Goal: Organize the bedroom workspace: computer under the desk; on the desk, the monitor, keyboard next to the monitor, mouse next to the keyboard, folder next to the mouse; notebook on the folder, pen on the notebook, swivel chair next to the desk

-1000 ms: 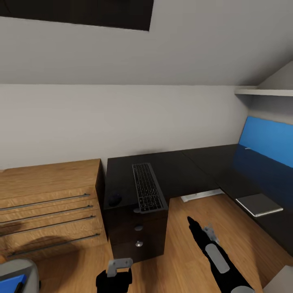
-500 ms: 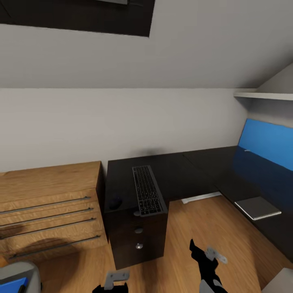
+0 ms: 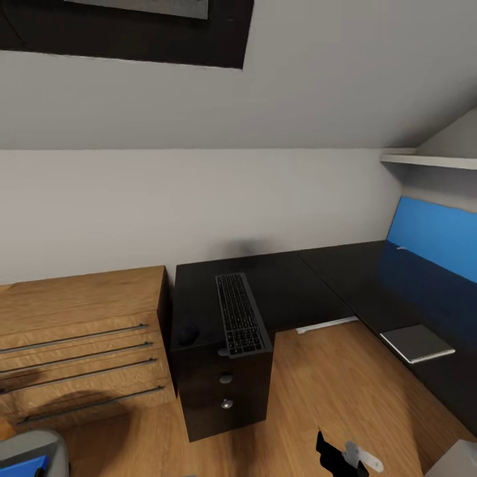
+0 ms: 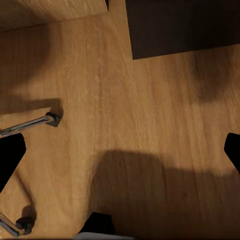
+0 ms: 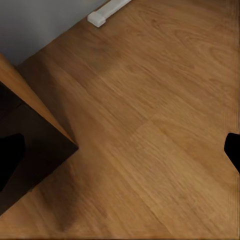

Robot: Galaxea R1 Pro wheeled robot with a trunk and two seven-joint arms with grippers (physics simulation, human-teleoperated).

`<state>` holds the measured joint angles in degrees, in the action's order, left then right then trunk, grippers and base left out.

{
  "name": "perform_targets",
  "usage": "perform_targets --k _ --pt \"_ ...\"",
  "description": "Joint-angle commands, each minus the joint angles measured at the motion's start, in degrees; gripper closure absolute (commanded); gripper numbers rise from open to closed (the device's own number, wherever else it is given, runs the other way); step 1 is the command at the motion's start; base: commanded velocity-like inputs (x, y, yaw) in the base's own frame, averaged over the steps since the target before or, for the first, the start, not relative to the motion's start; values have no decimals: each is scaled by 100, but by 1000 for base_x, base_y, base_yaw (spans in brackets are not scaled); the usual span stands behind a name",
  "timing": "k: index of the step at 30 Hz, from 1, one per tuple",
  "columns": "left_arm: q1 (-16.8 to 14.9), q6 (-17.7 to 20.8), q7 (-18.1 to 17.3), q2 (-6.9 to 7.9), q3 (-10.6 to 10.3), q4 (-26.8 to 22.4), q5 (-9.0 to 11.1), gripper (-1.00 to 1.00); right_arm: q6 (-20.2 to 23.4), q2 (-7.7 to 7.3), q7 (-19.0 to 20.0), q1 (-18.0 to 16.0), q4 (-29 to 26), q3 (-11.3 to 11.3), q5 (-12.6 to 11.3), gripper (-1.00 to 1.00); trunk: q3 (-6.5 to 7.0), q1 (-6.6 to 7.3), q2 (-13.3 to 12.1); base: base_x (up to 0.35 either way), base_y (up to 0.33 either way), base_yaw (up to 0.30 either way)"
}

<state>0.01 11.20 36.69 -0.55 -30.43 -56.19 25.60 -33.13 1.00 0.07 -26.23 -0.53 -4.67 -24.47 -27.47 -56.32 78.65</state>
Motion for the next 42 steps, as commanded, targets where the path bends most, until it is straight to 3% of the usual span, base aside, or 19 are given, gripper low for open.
perform_targets --k 1,3,10,11,12,18,20,21,22,26,35,42 --pt "-1 -5 32 2 -4 55 28 -100 -58 -56 11 5 78 -41 36 -100 14 23 -39 0 0 0" --pt "-1 -34 31 2 9 131 31 -100 -90 -127 28 21 134 -36 61 -100 50 66 -119 0 0 0" --pt "-2 -46 29 -22 -16 436 27 -100 -96 -155 35 37 163 -34 89 -100 175 220 -399 0 0 0" --pt "-2 -46 28 -38 -18 476 26 -100 -96 -152 37 37 164 -34 93 -100 193 242 -440 0 0 0" --pt "-1 -51 13 -172 -23 683 21 -100 -97 -146 140 44 167 -34 191 -100 211 264 -480 0 0 0" --pt "-1 -55 0 -235 -24 828 11 -100 -95 -141 359 47 174 -34 416 -100 319 396 -720 0 0 0" --pt "-4 -57 -63 -305 -25 1266 14 -100 -96 -124 418 48 176 -34 487 -100 355 440 -801 0 0 0" --pt "-8 -57 -158 -340 -25 1426 16 -100 -100 -125 420 48 176 -34 487 -100 373 462 -841 0 0 0" --pt "-22 -70 -826 -406 -20 1856 12 -100 -104 -126 422 50 176 -34 487 -100 391 484 -881 0 0 0" --pt "-47 -274 -1286 -411 -17 2031 8 -100 -105 -126 423 48 176 -34 487 -100 463 572 -1041 0 0 0" --pt "-364 -895 -1416 -437 -15 2654 10 -100 -106 -126 423 49 176 -34 490 -100 624 769 -1402 0 0 2" --pt "-442 -1305 -1426 -451 -16 2769 13 -100 -106 -126 423 48 171 -34 495 -100 750 923 -1683 0 0 103"
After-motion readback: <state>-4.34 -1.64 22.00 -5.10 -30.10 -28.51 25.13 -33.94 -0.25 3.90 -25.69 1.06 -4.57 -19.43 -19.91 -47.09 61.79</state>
